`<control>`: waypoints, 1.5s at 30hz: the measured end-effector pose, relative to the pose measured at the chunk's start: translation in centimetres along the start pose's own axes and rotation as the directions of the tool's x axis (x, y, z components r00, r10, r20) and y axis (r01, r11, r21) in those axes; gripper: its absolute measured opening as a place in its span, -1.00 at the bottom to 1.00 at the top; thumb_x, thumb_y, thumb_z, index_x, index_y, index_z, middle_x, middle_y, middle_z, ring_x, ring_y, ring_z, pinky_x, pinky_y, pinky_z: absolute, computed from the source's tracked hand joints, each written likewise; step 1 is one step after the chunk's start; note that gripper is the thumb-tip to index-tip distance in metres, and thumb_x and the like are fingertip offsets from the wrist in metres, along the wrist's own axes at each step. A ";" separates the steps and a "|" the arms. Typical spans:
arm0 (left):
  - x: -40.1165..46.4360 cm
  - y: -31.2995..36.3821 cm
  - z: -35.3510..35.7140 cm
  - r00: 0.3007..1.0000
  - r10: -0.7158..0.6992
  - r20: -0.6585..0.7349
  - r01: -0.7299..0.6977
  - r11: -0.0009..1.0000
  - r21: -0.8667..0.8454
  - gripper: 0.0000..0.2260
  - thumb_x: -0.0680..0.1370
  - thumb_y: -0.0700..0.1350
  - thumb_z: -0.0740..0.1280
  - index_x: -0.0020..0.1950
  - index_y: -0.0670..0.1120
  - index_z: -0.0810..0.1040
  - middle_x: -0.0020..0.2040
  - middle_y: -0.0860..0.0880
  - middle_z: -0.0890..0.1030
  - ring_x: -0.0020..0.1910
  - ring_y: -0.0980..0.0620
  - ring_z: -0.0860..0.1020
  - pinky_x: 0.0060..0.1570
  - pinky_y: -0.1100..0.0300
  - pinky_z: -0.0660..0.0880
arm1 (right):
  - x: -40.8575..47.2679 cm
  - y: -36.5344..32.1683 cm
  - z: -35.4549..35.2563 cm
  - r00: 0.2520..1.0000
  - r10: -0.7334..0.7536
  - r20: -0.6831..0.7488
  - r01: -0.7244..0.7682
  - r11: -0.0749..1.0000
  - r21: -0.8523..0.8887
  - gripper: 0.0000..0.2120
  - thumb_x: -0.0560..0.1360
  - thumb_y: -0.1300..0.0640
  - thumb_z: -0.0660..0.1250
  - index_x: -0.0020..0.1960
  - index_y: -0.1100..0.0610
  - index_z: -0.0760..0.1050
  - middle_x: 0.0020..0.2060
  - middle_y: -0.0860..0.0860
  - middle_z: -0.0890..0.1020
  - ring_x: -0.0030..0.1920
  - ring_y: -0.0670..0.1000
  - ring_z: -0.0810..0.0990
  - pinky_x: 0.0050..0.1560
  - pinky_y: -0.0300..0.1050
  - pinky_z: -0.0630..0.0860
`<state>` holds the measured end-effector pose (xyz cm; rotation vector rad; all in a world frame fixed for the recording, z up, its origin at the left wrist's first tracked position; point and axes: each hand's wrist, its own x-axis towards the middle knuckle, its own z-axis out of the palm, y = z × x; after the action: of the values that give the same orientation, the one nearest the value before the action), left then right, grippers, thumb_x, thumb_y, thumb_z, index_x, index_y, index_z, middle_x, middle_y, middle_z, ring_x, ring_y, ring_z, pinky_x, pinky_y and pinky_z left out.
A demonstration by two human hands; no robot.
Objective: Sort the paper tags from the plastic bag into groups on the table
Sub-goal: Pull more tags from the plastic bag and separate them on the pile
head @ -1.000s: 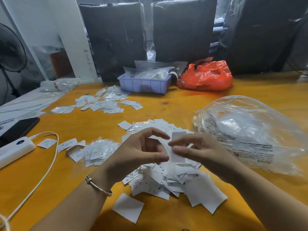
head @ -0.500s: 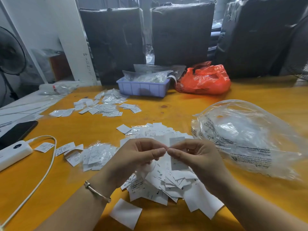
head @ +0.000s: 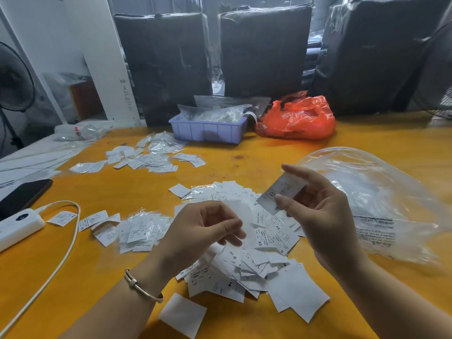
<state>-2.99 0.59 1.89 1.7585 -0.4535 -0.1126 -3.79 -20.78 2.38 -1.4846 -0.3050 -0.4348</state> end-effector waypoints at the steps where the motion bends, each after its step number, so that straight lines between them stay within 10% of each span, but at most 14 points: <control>1: 0.0 0.0 0.1 1.000 0.000 0.004 -0.001 1.000 0.022 -0.83 0.48 -0.10 0.44 -0.11 -0.21 0.63 -0.21 -0.12 0.72 -0.22 -0.08 0.71 -0.26 0.25 0.55 | 0.0 -0.1 0.0 1.000 -0.019 0.000 0.019 1.000 -0.023 -0.54 0.42 0.41 0.42 0.20 -0.01 0.54 -0.25 -0.02 0.67 -0.28 -0.13 0.60 -0.25 -0.30 0.54; 32: 0.0 -0.3 0.3 0.992 0.056 0.110 -0.071 0.988 0.138 -0.93 0.51 -0.14 0.44 -0.09 -0.12 0.68 -0.21 -0.03 0.73 -0.23 0.00 0.71 -0.26 0.30 0.55 | -1.1 -1.0 1.0 0.968 -0.234 0.095 0.250 0.941 -0.230 -0.47 0.40 0.39 0.46 0.23 -0.06 0.49 -0.03 -0.11 0.66 -0.04 -0.11 0.65 -0.02 -0.31 0.56; 45: 0.0 -0.3 0.3 0.992 0.069 0.102 -0.083 0.988 0.131 -0.79 0.51 -0.05 0.40 -0.06 -0.19 0.68 -0.20 -0.04 0.73 -0.23 0.00 0.71 -0.25 0.27 0.55 | -1.0 -0.8 0.8 0.971 -0.199 0.132 0.231 0.922 -0.309 -0.55 0.37 0.23 0.37 0.22 -0.09 0.50 -0.06 -0.09 0.65 -0.13 0.03 0.61 -0.11 0.05 0.60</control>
<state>-3.01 0.38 1.58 1.8713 -0.6109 -0.1164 -4.97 -19.96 2.74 -1.8051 -0.4974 -0.6117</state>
